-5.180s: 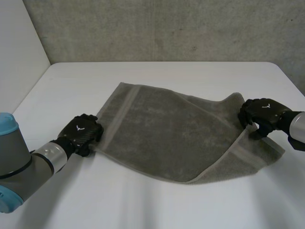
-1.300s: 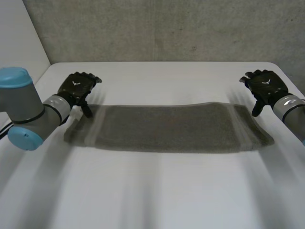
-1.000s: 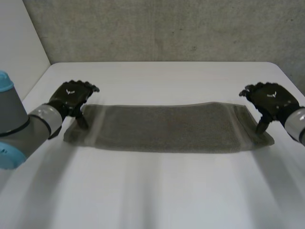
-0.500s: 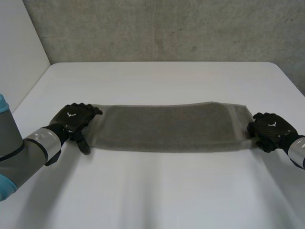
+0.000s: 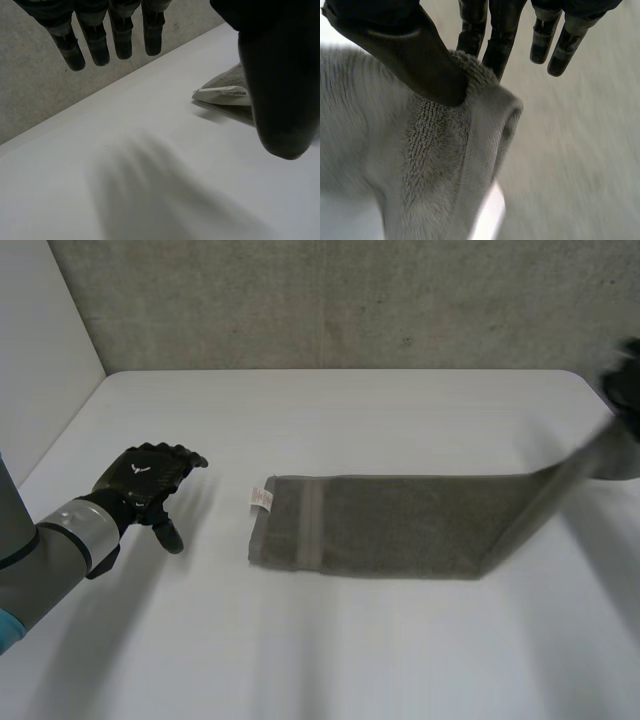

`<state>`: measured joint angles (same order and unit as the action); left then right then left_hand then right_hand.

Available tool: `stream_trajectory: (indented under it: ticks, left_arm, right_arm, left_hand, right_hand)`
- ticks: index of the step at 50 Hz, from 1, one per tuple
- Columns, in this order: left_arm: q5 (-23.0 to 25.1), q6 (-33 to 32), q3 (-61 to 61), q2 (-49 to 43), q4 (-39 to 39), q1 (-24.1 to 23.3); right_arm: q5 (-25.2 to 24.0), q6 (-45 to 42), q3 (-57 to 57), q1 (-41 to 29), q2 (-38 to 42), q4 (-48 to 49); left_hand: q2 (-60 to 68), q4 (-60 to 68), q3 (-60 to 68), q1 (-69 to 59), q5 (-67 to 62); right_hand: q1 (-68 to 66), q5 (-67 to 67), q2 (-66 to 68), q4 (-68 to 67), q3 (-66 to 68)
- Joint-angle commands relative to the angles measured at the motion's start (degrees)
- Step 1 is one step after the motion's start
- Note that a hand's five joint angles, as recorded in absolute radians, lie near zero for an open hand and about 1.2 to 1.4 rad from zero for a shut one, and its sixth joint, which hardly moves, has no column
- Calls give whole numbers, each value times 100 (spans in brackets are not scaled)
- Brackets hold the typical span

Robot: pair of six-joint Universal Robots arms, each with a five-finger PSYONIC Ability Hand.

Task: Fold the towel.

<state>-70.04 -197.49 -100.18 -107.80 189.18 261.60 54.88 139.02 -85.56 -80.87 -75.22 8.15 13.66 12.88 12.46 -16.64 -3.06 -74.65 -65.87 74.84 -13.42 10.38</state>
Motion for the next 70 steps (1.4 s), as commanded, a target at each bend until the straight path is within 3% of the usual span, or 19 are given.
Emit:
stream_trajectory:
  ticks: [1, 3, 4, 6, 9, 10, 11, 12, 13, 14, 20, 29, 42, 53, 61, 70]
  left_arm:
    - [-1, 0, -36, 66, 5, -4]
    - [-1, 0, -45, 66, 5, -4]
    - [-1, 0, -45, 66, 5, -4]
    - [-1, 0, -54, 66, 5, -4]
    - [-1, 0, -54, 66, 5, -4]
    - [-1, 0, -54, 66, 5, -4]
    - [-1, 0, -54, 57, 14, 5]
    - [-1, 0, -54, 57, 14, 5]
    - [-1, 0, -54, 57, 14, 5]
    - [-1, 0, -54, 48, 14, 5]
    - [-1, 0, -45, 39, 14, -21]
    - [-1, 202, 139, 13, 14, -364]
    - [25, 2424, 623, -83, -57, -1857]
    - [-71, 2443, 851, -935, -39, -2596]
    - [-290, 2443, 1036, -1437, -30, -2632]
    - [-836, 2443, 1212, -1525, 22, -2605]
  right_arm:
    - [75, 450, 74, -2152, -89, 170]
    - [224, 468, 92, -3201, 295, 423]
    - [225, 468, 92, -3207, 297, 425]
    - [592, 450, 336, -4090, 988, 652]
    - [770, 441, 505, -4428, 1317, 653]
    - [996, 415, 662, -4698, 1630, 592]
    - [1216, 406, 785, -4927, 1903, 522]
    - [1218, 406, 786, -4929, 1906, 521]
    - [1401, 389, 838, -5043, 2080, 443]
    - [1568, 397, 856, -5052, 2125, 373]
    - [1851, 415, 751, -4886, 2038, 91]
    - [1772, 546, -354, -3718, 827, -270]
    - [1358, 1144, -1604, -2653, 245, -173]
    - [1279, 1162, -2088, -2345, 438, 618]
    - [1209, 1434, -2079, -2337, 790, 794]
    - [1095, 2735, -2009, -2389, 1124, 1075]
  left_hand:
    - [-366, -288, -246, 664, 306]
    - [-366, -288, -246, 664, 306]
    - [-366, -288, -246, 664, 306]
    - [-366, -288, -246, 664, 306]
    - [-366, -288, -246, 664, 306]
    - [-366, -288, -246, 664, 306]
    - [-366, -288, -246, 664, 306]
    - [-366, -288, -246, 664, 306]
    - [-366, -288, -246, 664, 306]
    - [-366, -288, -246, 664, 306]
    - [-366, -288, -246, 664, 306]
    - [-366, -288, -246, 664, 306]
    - [-366, -288, -246, 664, 306]
    - [-366, -288, -246, 664, 306]
    - [-366, -288, -246, 664, 306]
    - [-366, -288, -246, 664, 306]
  right_hand:
    - [-535, -413, 516, 342, -38]
    - [-535, -413, 516, 342, -38]
    - [-535, -413, 516, 342, -38]
    - [-535, -413, 516, 342, -38]
    - [-535, -413, 516, 342, -38]
    - [792, 913, -810, 342, -38]
    - [3786, 3907, -3804, 342, -38]
    - [3816, 3937, -3834, 342, -38]
    - [6264, 6385, -6282, 342, -38]
    - [6465, 6587, -6484, 342, -38]
    - [6465, 6587, -6484, 342, -38]
    - [6465, 6587, -6484, 342, -38]
    - [6465, 6587, -6484, 342, -38]
    - [6465, 6587, -6484, 342, -38]
    - [5347, 5468, -5365, 342, -38]
    - [5111, 5232, -5130, 342, -38]
